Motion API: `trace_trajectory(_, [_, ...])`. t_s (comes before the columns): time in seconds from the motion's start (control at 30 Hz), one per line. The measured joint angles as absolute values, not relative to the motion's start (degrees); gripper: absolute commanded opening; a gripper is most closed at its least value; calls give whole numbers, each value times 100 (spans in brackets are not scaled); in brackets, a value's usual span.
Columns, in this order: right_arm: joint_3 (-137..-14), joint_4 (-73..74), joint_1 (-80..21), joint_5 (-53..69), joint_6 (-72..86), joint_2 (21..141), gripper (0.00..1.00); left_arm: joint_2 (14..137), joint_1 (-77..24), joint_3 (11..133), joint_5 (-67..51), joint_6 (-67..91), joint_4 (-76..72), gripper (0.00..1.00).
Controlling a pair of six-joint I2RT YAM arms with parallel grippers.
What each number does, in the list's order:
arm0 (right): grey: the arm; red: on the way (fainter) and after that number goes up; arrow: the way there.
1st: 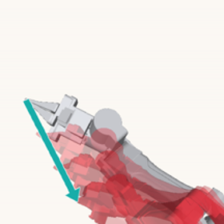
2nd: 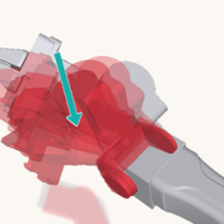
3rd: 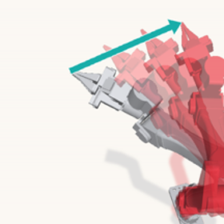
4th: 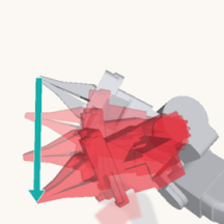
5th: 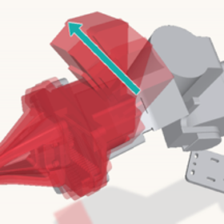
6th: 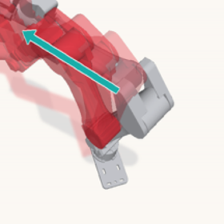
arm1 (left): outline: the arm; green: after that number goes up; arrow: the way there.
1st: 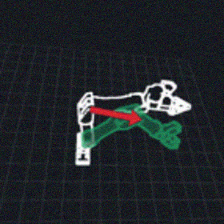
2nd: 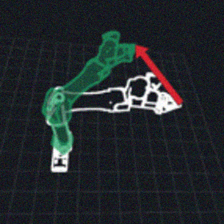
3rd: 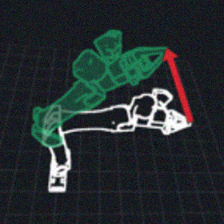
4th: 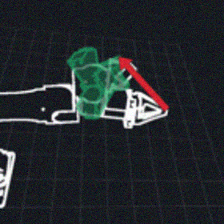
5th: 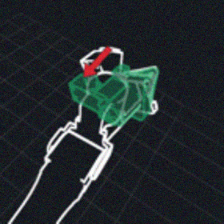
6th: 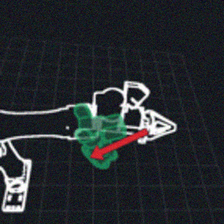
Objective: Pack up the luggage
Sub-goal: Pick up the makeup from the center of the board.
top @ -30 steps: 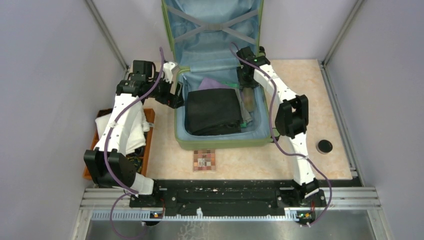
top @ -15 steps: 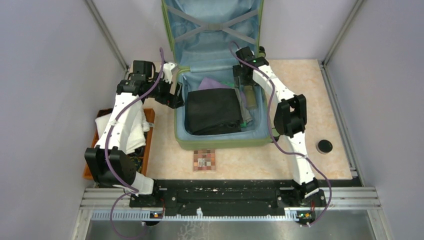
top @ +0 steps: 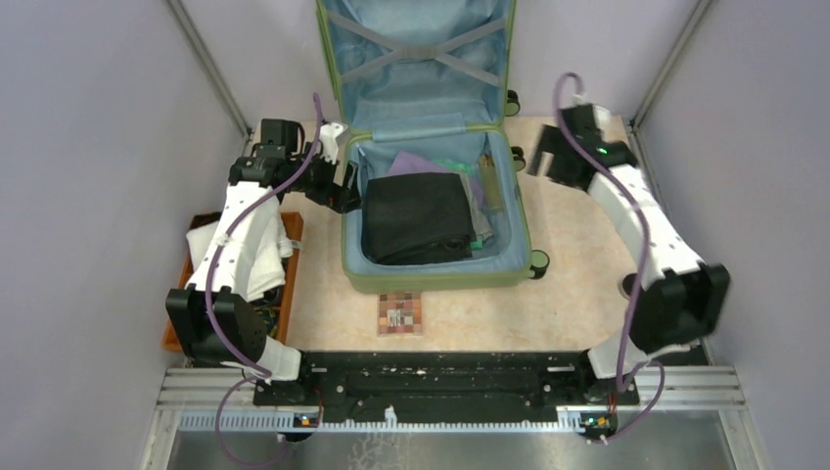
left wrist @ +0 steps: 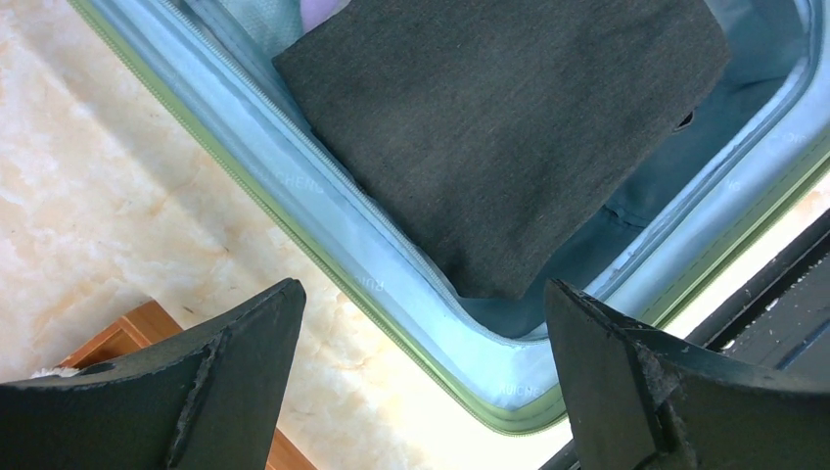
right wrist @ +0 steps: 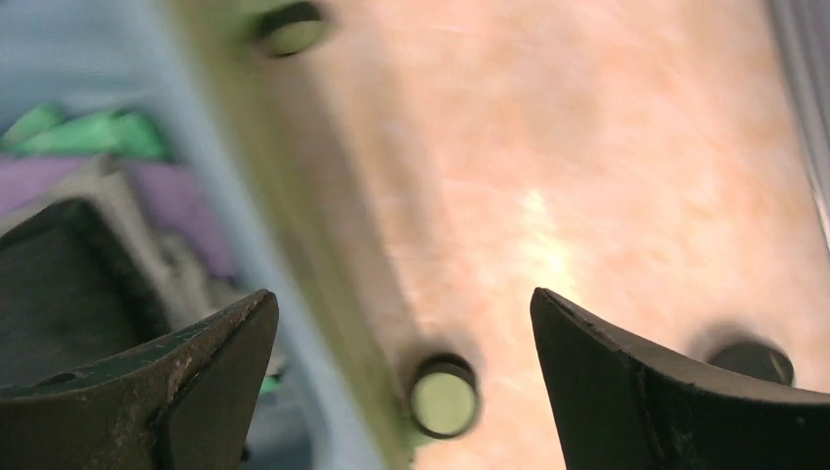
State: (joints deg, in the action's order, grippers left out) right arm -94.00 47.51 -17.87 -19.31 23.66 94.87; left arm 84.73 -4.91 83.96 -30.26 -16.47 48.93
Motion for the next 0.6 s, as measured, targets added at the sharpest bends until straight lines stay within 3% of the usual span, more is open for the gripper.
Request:
trace_trajectory(0.13, [-7310,4375,-224,-1942,3061,7905,99,8468,-491,8333,-3118,-1647,4871,98])
trace_trajectory(0.3, [-5297,4338,1413,-1970,3704,7505,99,8442,-489,8276,-3236,-1653,4838,98])
trace_trajectory(0.4, [-4641,4436,2003,-1942,3863,7456,99,8401,-489,8235,-3264,-1669,4794,98])
trace_trajectory(0.6, [-4462,4342,2637,-1935,3970,7240,99,8374,-489,8193,-3321,-1673,4794,98])
